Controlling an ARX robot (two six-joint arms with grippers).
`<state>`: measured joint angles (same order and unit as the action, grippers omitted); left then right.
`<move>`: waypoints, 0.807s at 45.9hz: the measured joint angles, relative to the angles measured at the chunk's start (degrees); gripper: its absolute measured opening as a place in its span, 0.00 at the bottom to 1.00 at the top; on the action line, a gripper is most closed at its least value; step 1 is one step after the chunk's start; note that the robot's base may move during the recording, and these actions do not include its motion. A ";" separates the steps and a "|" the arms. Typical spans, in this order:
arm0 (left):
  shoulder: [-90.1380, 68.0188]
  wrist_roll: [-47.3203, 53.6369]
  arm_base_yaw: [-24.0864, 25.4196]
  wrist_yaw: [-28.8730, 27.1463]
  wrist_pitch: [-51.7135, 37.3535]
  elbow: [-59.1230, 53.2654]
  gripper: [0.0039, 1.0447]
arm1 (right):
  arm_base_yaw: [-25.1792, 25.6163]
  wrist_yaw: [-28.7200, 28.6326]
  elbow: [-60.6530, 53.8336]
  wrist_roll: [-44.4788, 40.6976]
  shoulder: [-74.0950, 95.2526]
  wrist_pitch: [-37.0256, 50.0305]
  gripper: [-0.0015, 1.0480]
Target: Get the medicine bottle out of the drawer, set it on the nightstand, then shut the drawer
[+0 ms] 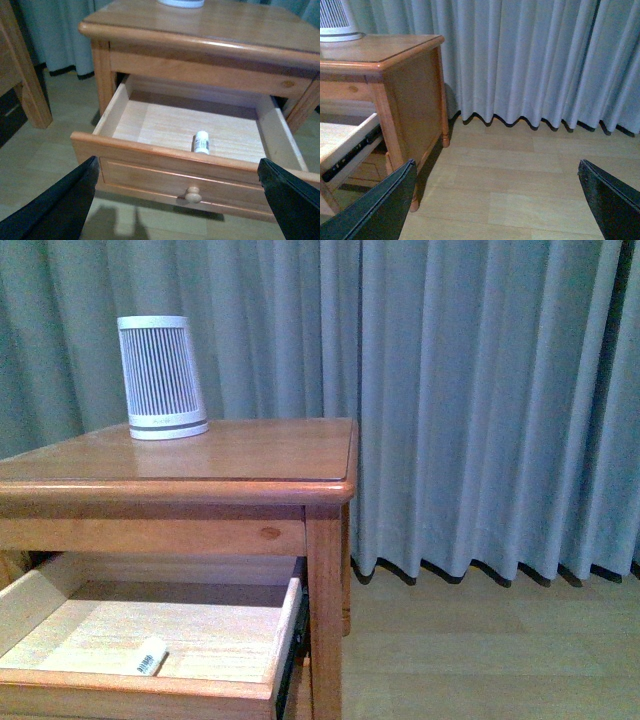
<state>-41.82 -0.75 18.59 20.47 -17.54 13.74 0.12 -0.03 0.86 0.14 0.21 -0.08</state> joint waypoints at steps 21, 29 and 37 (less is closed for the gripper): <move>9.01 0.13 -7.08 -9.35 -8.17 -7.08 0.43 | 0.00 0.00 0.00 0.00 0.00 0.00 0.93; 14.62 0.13 -10.78 -13.05 -5.11 -9.31 0.08 | 0.00 0.00 0.00 0.00 0.00 0.00 0.93; 20.37 0.28 -18.18 -19.87 -1.11 -10.93 0.03 | 0.00 -0.09 0.00 0.00 0.00 0.00 0.93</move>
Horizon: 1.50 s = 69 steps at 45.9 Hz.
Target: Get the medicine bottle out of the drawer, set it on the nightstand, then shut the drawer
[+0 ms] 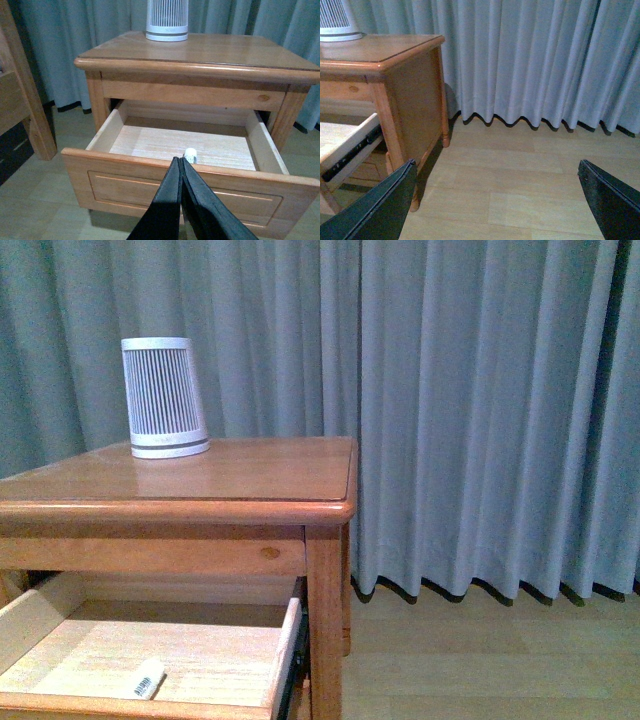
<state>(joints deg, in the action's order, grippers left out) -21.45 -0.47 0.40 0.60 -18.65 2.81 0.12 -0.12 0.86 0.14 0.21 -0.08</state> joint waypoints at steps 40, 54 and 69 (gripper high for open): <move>20.94 0.02 -0.31 -0.61 18.47 -2.27 0.03 | 0.00 0.07 0.00 0.00 0.00 0.00 0.93; 21.09 0.04 -0.31 -0.46 18.64 -2.27 0.51 | -0.02 0.24 0.00 0.00 0.00 0.00 0.93; 21.20 0.13 -0.31 -0.63 18.67 -2.27 0.94 | -0.02 0.11 0.00 0.00 0.00 0.00 0.93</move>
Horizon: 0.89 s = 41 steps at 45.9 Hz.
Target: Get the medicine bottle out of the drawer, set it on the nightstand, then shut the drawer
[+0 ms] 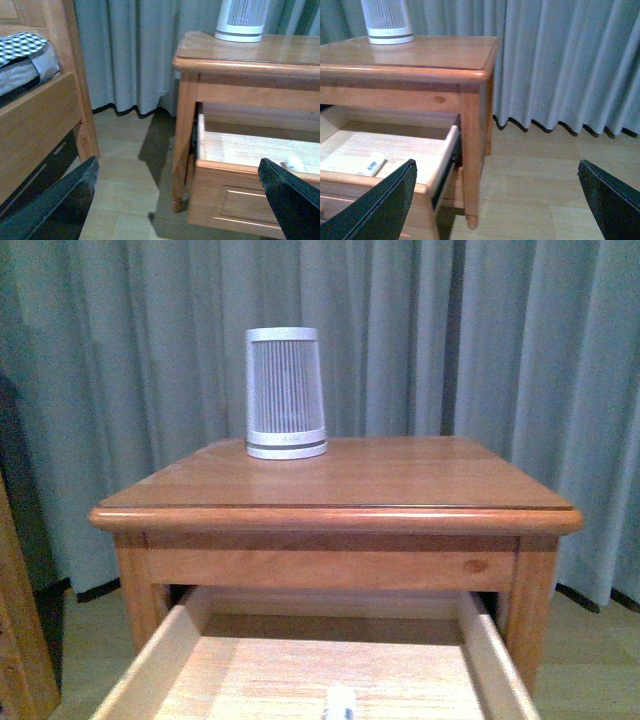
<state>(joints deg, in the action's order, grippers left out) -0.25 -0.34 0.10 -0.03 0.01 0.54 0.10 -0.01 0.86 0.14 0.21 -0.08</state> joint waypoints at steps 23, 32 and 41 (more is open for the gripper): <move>0.04 0.07 -0.11 -0.02 0.02 0.00 0.94 | -2.10 15.87 4.87 9.92 16.68 -4.17 0.93; 0.02 0.07 -0.11 -0.02 0.02 0.00 0.94 | -0.57 12.79 15.12 11.23 40.15 8.92 0.93; 0.02 0.07 -0.11 0.00 0.02 0.00 0.94 | -1.49 10.27 26.69 10.82 59.52 7.69 0.93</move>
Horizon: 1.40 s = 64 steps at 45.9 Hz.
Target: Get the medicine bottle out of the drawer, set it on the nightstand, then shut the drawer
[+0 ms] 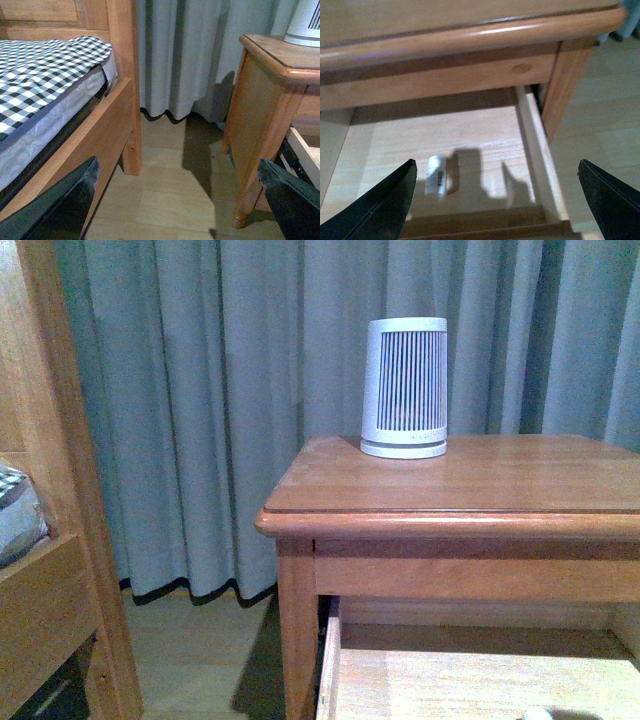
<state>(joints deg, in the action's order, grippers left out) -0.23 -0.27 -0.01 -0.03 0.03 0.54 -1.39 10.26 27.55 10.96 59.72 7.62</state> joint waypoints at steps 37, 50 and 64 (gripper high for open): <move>0.00 0.00 0.00 0.00 0.00 0.00 0.94 | -8.02 -0.59 25.57 4.63 47.89 -8.28 0.93; 0.00 0.00 0.00 0.00 0.00 0.00 0.94 | -9.29 2.82 27.47 3.63 52.85 -3.61 0.93; 0.00 0.00 0.00 0.00 0.00 0.00 0.94 | -10.86 2.80 29.03 4.24 54.75 -5.44 0.68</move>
<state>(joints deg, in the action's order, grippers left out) -0.23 -0.27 -0.01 -0.03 0.03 0.54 -12.25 13.06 56.58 15.20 114.48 2.17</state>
